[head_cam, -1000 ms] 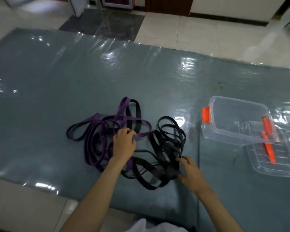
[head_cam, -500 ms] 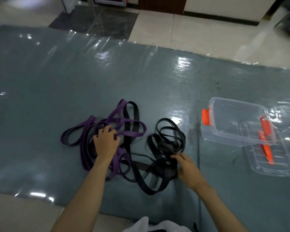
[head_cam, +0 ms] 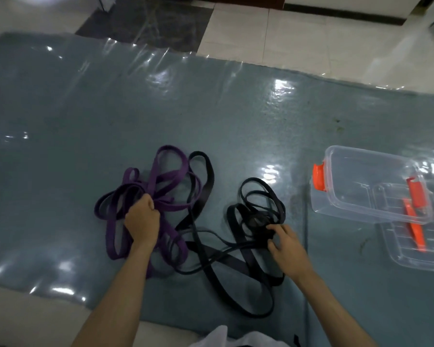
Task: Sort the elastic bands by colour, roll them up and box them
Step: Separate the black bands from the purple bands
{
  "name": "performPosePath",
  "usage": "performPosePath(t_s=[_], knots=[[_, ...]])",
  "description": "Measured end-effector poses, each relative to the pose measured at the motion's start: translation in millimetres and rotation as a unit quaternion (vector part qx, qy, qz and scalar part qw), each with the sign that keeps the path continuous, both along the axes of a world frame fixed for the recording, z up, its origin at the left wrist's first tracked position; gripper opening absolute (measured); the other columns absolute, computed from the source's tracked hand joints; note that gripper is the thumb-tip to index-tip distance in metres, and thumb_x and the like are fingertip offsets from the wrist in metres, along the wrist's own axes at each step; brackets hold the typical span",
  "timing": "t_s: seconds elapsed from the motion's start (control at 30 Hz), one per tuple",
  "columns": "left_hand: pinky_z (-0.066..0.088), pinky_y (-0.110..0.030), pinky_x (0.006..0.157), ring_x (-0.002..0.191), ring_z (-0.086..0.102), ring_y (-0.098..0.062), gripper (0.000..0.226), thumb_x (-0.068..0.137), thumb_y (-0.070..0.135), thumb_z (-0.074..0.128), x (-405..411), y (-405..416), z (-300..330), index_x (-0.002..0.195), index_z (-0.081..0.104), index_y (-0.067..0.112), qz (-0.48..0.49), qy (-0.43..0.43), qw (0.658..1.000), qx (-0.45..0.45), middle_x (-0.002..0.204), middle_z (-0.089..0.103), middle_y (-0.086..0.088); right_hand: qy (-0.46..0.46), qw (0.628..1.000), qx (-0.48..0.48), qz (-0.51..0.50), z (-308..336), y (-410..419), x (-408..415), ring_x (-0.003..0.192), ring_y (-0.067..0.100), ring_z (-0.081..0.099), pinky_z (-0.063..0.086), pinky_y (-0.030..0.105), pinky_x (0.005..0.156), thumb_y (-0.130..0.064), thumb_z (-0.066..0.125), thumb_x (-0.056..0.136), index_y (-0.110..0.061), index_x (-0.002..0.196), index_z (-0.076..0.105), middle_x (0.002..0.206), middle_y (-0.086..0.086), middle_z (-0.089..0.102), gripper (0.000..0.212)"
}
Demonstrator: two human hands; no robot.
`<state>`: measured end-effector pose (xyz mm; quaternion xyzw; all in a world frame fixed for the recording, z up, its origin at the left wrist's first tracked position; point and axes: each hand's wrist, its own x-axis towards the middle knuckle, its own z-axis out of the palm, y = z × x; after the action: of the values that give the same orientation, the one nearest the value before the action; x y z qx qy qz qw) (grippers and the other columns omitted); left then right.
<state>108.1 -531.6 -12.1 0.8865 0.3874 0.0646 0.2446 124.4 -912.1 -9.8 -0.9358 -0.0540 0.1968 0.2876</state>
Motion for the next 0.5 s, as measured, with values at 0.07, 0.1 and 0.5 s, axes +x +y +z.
performPosePath(t_s=[0.07,0.1,0.5], knots=[[0.034,-0.036,0.05,0.055,0.053,-0.029,0.022,0.083,-0.006,0.061,4,-14,1,0.069,0.05,0.009,-0.031,0.017,0.999,-0.008,0.06,0.056,-0.009,-0.004,1.0,-0.005,-0.003,-2,3,3,0.13,0.029,0.053,0.048,0.04,0.109,-0.011,0.068,0.098,-0.012,0.14,0.06,0.141,0.007,0.051,0.043],[0.037,-0.036,0.05,0.056,0.054,-0.026,0.021,0.085,-0.001,0.064,6,-21,1,0.07,0.053,0.008,-0.04,0.026,0.999,-0.024,0.061,0.058,-0.009,-0.005,1.0,-0.002,-0.009,-2,3,5,0.132,0.03,0.052,0.047,0.042,0.112,-0.01,0.068,0.097,-0.012,0.14,0.06,0.145,0.008,0.048,0.044],[0.039,-0.048,0.114,0.138,0.043,-0.031,0.06,0.099,0.054,0.056,3,-98,-25,0.142,0.046,0.012,-0.234,0.202,0.945,-0.109,0.147,0.048,-0.009,0.087,0.986,0.078,-0.118,-24,11,39,0.147,0.031,0.042,0.037,0.039,0.119,-0.027,0.08,0.092,-0.023,0.157,0.04,0.158,0.015,0.041,0.076]])
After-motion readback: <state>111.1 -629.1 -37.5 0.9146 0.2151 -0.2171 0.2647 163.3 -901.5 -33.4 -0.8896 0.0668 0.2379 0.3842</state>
